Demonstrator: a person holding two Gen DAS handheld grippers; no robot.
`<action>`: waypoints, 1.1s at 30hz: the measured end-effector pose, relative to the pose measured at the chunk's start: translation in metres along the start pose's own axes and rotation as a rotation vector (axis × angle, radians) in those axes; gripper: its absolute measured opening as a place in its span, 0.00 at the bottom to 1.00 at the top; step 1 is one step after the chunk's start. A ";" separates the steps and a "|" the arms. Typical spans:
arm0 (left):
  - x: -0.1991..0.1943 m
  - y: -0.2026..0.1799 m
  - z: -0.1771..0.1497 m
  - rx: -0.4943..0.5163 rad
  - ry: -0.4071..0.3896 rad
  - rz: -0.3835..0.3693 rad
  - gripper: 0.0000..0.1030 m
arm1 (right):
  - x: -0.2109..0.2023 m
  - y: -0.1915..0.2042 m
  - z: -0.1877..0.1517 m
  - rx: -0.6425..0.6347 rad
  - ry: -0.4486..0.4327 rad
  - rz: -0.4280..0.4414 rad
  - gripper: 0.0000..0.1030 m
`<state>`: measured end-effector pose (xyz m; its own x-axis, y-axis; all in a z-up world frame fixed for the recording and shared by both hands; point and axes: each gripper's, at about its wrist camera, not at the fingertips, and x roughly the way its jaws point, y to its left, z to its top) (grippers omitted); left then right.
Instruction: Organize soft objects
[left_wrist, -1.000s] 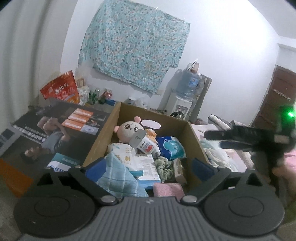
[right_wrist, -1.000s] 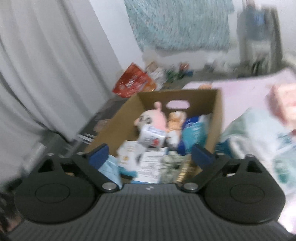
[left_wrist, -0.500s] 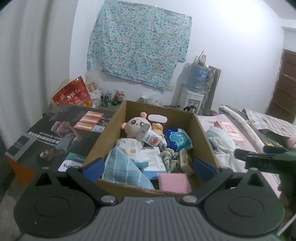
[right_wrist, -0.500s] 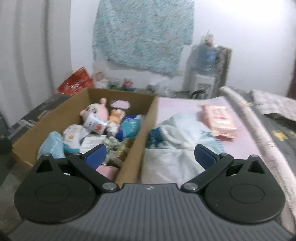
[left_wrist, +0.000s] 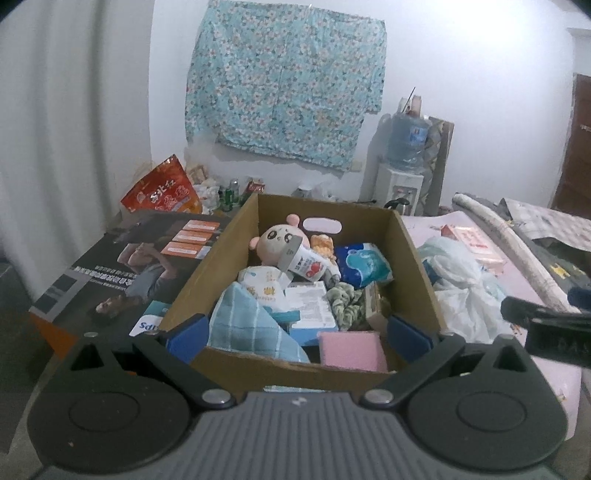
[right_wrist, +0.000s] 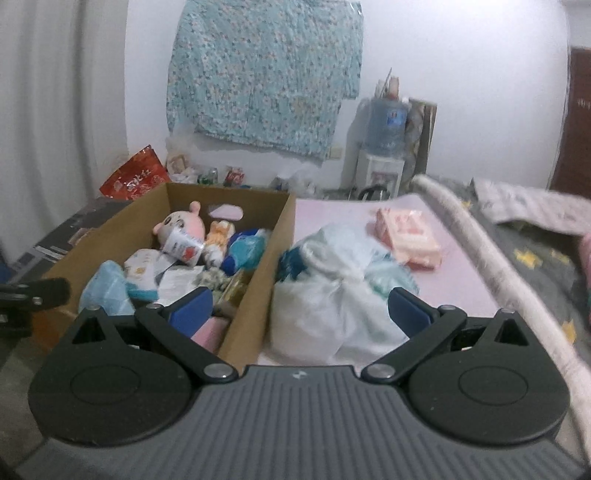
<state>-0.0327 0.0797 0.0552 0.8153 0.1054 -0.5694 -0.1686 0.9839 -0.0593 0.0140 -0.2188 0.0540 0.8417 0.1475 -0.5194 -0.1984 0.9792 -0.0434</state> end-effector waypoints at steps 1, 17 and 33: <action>0.001 -0.001 -0.001 0.001 0.001 0.004 1.00 | -0.001 0.001 -0.003 0.010 0.004 0.003 0.99; 0.009 -0.002 -0.007 0.050 0.004 0.028 1.00 | -0.005 0.017 -0.019 0.007 0.048 0.043 0.99; 0.014 0.011 -0.018 0.029 0.084 -0.004 1.00 | 0.006 0.020 -0.032 0.080 0.136 0.038 0.99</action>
<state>-0.0333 0.0890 0.0323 0.7661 0.0901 -0.6364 -0.1484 0.9882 -0.0387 -0.0008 -0.2024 0.0226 0.7578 0.1695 -0.6301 -0.1834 0.9821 0.0435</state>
